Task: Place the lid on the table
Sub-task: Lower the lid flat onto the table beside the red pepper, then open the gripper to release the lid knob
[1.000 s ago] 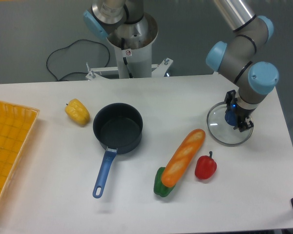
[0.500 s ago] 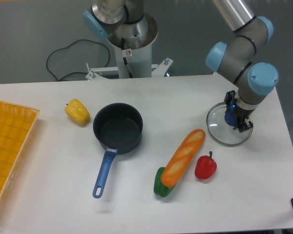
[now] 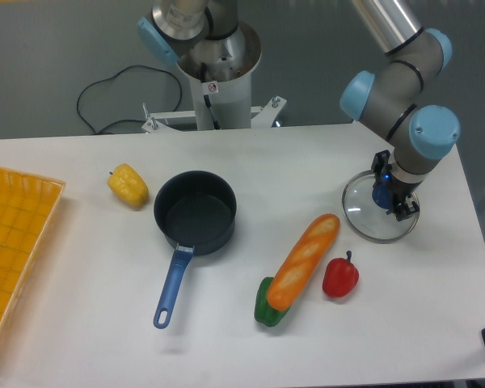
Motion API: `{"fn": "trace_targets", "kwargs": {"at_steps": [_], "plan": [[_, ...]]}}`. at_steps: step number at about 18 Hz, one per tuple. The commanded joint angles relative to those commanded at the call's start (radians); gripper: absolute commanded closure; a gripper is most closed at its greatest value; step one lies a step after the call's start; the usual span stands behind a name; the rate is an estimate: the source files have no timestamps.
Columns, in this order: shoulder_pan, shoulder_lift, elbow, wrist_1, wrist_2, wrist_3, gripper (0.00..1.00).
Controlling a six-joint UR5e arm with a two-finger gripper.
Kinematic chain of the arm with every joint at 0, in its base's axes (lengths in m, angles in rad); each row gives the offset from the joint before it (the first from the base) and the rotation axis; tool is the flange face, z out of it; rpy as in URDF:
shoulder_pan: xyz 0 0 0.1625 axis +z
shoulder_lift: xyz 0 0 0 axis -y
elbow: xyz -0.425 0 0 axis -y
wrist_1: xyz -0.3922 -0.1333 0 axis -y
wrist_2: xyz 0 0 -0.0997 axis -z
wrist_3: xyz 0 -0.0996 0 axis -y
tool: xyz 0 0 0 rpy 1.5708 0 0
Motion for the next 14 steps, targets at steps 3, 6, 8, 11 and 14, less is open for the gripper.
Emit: {"fn": "trace_targets", "kwargs": {"at_steps": [3,6,8,11,14], "plan": [[0.0,0.0,0.0,0.0,0.0,0.0,0.31],[0.0,0.0,0.0,0.0,0.0,-0.002,0.31],[0.0,-0.002,0.0,0.0,0.0,0.0,0.3],[0.0,0.0,-0.002,0.0,0.0,-0.002,0.28],[0.0,0.0,-0.002,0.002,0.0,-0.002,0.23]]}}
